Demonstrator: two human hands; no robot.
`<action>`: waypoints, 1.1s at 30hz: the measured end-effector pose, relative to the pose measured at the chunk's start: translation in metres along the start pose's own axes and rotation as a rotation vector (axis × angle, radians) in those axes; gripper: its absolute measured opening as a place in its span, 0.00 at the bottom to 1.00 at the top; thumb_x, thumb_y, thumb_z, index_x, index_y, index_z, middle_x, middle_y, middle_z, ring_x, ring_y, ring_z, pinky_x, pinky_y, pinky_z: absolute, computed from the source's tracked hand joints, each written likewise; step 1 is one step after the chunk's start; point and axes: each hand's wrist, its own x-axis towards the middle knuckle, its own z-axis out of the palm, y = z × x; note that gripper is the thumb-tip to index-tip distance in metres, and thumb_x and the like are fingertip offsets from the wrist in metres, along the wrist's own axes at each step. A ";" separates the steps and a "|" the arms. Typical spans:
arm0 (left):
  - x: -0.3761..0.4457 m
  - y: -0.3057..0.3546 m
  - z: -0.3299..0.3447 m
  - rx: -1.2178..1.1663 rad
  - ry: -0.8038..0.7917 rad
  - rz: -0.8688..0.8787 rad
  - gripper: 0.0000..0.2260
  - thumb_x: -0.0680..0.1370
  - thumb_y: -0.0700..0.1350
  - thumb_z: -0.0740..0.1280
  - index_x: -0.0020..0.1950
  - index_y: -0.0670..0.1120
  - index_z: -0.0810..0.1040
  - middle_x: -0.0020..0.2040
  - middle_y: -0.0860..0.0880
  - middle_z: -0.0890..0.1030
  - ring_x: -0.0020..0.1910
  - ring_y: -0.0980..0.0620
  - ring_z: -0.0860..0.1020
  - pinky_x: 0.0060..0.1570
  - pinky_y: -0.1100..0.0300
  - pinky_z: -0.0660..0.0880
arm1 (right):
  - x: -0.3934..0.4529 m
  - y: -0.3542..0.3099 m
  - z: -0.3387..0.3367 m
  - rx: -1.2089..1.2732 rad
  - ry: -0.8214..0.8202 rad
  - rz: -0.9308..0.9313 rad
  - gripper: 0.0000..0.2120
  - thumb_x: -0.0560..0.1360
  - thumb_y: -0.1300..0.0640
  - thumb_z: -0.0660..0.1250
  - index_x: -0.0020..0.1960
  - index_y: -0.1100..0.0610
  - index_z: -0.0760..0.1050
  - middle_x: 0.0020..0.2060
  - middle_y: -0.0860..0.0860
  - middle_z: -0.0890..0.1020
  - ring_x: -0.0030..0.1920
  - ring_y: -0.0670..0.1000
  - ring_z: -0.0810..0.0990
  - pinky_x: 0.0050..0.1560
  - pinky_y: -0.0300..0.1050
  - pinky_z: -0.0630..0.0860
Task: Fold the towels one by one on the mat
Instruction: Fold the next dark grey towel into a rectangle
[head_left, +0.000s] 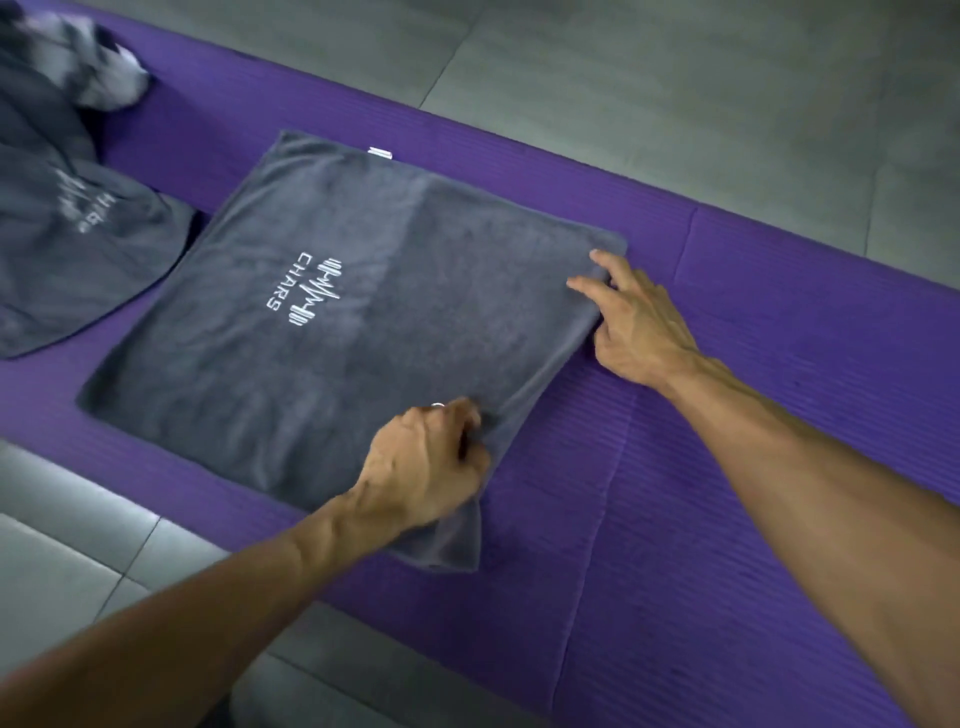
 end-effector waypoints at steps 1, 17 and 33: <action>0.001 -0.008 -0.005 -0.081 -0.009 -0.079 0.02 0.75 0.48 0.64 0.46 0.51 0.73 0.41 0.50 0.80 0.43 0.44 0.79 0.41 0.56 0.72 | 0.004 -0.004 0.000 -0.003 0.027 -0.006 0.23 0.72 0.67 0.63 0.66 0.54 0.74 0.70 0.54 0.67 0.62 0.61 0.71 0.58 0.56 0.70; -0.013 0.011 -0.033 -0.543 -0.129 0.021 0.04 0.80 0.46 0.64 0.47 0.50 0.76 0.40 0.53 0.81 0.40 0.56 0.78 0.44 0.57 0.75 | -0.022 0.027 -0.072 -0.022 0.165 0.000 0.10 0.73 0.69 0.61 0.49 0.59 0.76 0.48 0.57 0.76 0.50 0.61 0.75 0.51 0.55 0.74; -0.025 -0.148 -0.135 -0.220 0.277 -0.166 0.10 0.79 0.54 0.63 0.45 0.49 0.76 0.35 0.56 0.78 0.36 0.57 0.76 0.38 0.63 0.71 | 0.156 -0.165 -0.063 -0.020 0.321 -0.229 0.10 0.74 0.67 0.60 0.52 0.63 0.78 0.49 0.60 0.76 0.55 0.63 0.71 0.53 0.53 0.70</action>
